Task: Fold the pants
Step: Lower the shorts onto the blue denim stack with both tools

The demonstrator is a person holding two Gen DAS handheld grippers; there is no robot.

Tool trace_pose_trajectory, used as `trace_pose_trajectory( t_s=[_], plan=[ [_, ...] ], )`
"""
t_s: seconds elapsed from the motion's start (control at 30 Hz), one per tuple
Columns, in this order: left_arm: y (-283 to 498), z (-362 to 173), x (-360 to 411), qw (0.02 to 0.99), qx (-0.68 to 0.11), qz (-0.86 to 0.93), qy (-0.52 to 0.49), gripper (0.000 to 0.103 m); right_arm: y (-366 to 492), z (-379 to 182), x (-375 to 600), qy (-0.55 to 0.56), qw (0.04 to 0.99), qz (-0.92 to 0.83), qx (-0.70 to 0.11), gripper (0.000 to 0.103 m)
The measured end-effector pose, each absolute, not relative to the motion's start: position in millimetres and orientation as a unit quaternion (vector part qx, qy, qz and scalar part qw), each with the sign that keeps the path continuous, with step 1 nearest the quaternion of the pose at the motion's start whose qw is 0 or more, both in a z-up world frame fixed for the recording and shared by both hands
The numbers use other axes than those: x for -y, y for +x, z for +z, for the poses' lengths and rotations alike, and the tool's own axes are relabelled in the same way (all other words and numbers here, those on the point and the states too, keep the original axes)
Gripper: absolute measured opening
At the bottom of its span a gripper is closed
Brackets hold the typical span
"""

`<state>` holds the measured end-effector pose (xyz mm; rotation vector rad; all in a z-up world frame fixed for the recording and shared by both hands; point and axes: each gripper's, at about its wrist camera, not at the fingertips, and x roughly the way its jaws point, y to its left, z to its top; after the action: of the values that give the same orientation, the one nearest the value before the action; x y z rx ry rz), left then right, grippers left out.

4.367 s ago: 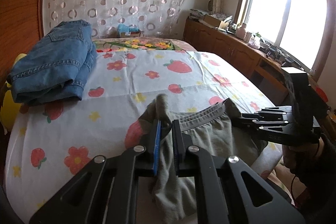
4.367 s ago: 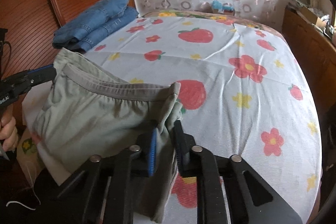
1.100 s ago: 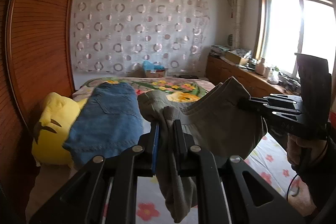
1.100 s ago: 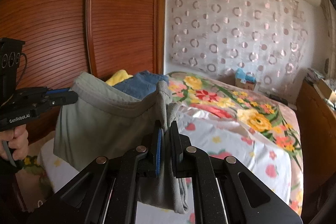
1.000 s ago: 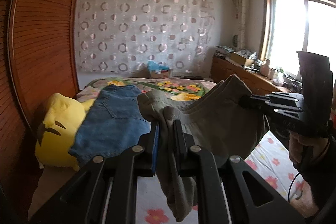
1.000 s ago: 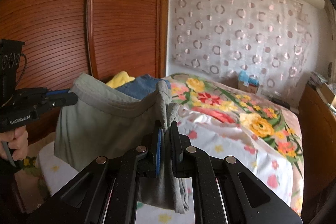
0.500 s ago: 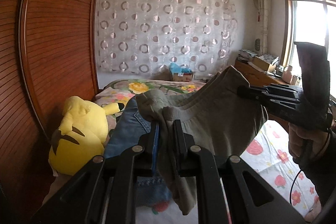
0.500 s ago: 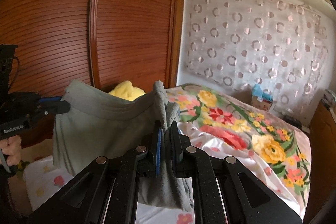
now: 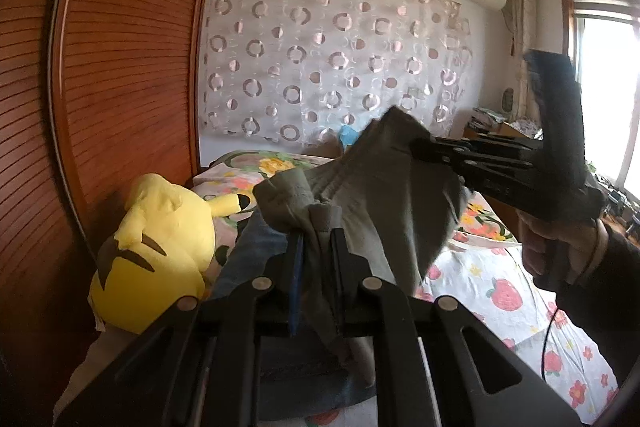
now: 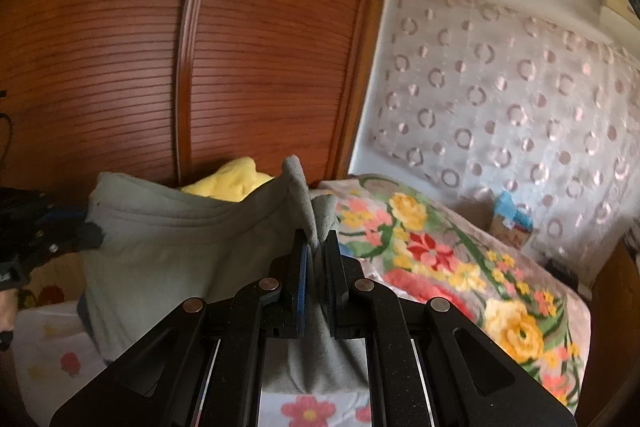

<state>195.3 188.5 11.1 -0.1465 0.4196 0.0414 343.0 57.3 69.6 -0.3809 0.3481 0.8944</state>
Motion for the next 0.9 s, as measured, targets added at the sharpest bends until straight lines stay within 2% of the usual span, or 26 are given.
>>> trace_pose_trajectory(
  t_s=[0.57,0.6,0.67,0.77,0.9],
  plan=[
    [182.1,-25.9,-203.2,0.965,-0.224,0.090,-0.104,0.011,371.4,42.9,-145.1,-0.225,0.820,0.493,-0.183,0.005],
    [182.8,-28.0,-204.4,0.963,-0.227,0.095,-0.106,0.012,372.4,41.8,-145.7,-0.220,0.821,0.493,-0.187,0.006],
    [184.2,-30.2,-204.9,0.962,-0.233,0.099,-0.105,0.015,373.8,41.3,-143.6,-0.212,0.826,0.485,-0.193,0.020],
    [182.2,-28.6,-205.6,0.962,-0.234,0.090,-0.108,0.028,377.2,44.6,-129.1,-0.180,0.836,0.478,-0.201,0.021],
    [180.2,-21.7,-203.1,0.965,-0.229,0.085,-0.093,0.037,374.9,44.6,-108.0,-0.154,0.829,0.490,-0.219,0.021]
  ],
)
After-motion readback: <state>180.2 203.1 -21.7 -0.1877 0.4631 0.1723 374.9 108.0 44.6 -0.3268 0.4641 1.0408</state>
